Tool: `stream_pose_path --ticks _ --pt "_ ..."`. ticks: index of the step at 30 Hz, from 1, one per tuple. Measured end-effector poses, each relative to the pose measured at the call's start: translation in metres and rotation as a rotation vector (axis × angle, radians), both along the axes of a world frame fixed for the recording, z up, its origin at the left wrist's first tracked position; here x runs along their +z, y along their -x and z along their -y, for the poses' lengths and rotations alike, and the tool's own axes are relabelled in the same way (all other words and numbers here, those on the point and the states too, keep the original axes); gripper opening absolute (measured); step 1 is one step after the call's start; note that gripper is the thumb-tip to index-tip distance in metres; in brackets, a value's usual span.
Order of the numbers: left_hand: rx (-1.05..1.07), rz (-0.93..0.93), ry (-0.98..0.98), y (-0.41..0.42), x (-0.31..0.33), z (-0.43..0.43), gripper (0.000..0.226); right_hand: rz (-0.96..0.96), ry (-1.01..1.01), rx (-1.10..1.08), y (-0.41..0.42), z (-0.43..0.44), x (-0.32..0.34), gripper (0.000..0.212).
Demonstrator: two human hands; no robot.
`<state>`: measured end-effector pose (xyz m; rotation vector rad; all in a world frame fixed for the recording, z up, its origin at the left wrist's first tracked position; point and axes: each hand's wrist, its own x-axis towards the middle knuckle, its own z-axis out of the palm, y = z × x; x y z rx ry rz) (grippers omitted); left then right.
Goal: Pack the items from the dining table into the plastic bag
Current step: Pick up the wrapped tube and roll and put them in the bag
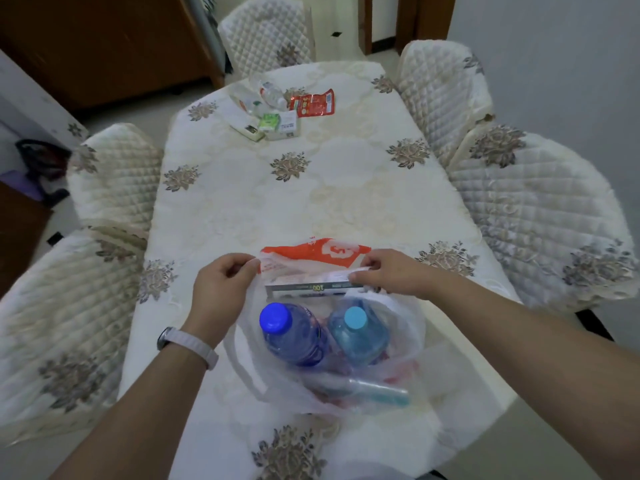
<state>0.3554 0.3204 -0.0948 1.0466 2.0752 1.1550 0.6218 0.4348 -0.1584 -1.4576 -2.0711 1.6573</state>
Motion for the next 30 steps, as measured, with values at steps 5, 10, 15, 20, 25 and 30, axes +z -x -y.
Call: stream_pose_path --ticks 5,10,15,20,25,30 --pt "-0.027 0.14 -0.05 -0.012 0.014 -0.003 0.009 0.061 0.09 0.176 0.032 0.0 0.01 0.043" --pt "-0.023 0.164 -0.035 -0.01 0.019 -0.002 0.007 -0.1 0.183 0.178 0.057 -0.003 0.031 0.025" --pt "0.069 0.195 -0.123 -0.005 0.026 0.004 0.009 -0.181 0.316 0.296 0.079 0.003 0.041 0.023" --pt "0.078 0.208 -0.159 0.005 0.029 0.012 0.012 -0.069 0.492 0.28 0.086 -0.003 0.031 0.062" --pt "0.079 0.216 -0.189 0.007 0.029 0.015 0.01 0.045 0.533 0.274 0.069 -0.004 0.025 0.051" --pt "0.09 0.257 -0.2 0.004 0.028 0.015 0.007 0.19 0.511 0.284 0.053 -0.005 0.029 0.055"
